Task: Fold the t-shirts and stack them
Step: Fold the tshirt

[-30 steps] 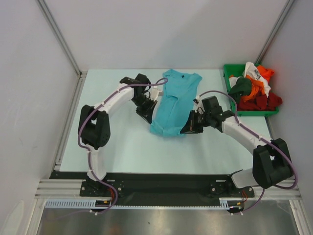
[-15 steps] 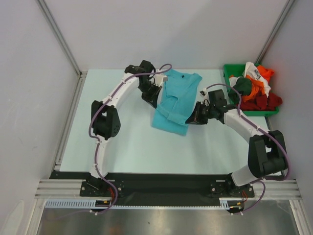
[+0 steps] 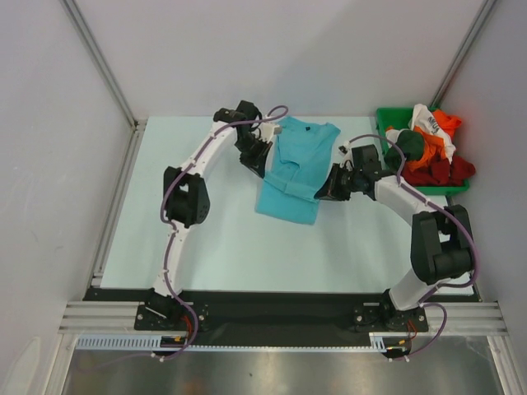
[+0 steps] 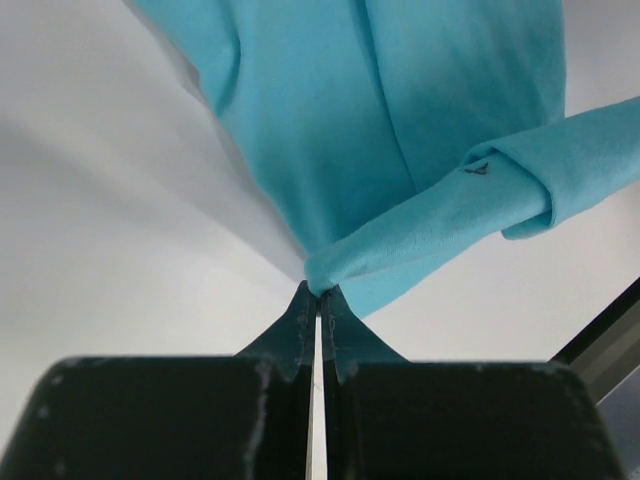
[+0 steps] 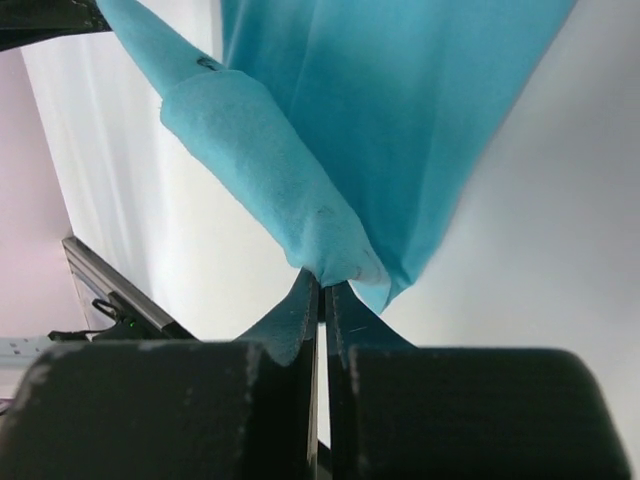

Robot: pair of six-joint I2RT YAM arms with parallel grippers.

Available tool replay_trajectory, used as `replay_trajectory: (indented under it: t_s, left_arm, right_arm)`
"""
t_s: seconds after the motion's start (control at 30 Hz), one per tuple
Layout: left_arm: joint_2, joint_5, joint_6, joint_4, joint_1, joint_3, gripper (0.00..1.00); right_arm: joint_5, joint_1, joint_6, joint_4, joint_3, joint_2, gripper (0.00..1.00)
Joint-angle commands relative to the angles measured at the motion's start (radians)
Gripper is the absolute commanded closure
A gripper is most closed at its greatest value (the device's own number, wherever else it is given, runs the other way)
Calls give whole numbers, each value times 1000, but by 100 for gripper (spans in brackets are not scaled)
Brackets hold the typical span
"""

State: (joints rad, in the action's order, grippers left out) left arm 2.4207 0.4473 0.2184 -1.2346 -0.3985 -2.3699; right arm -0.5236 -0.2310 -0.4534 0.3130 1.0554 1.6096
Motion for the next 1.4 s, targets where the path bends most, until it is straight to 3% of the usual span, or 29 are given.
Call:
replay_trajectory:
  t_s: [0.0,0.2,0.23,0.3,0.33,0.4,0.47,0.57,0.67,0.77,0.93,1.37]
  left_arm:
    - [26,-12,-11,40,7,-90,100]
    - [77,-62,-34,124,7,-161,100]
    - [81,-77,-43,138,7,-173,92]
    - [75,-159,-76,178,4,-221,60]
    - [63,-188,-76,190,0,-229,47]
    - [23,-269,-80,198,-2,-227,37]
    - [-56,-292,-82,198,4,-186,26]
    - [-173,-233,-88,169,23,-4,24]
    - [-288,-122,-61,176,35,354,23]
    - [-308,-39,-54,162,38,522,25]
    - [-216,146,-91,127,62,545,25]
    - [-60,198,-120,141,76,448,24]
  right_arm:
    - [30,21,32,-48,41,22,100]
    - [42,33,67,-121,80,101,100]
    - [46,36,68,-135,86,110,100]
    - [98,42,82,-135,121,118,78]
    - [111,48,85,-127,136,112,72]
    - [102,59,96,-92,161,73,62]
    - [96,61,105,-54,154,40,58]
    - [42,59,79,-8,59,-43,53]
    - [-12,41,56,0,-95,-114,48]
    - [-22,6,44,-24,-213,-157,47]
    - [-16,-4,-10,-80,-267,-134,46]
    - [-24,-14,-59,-176,-201,75,45]
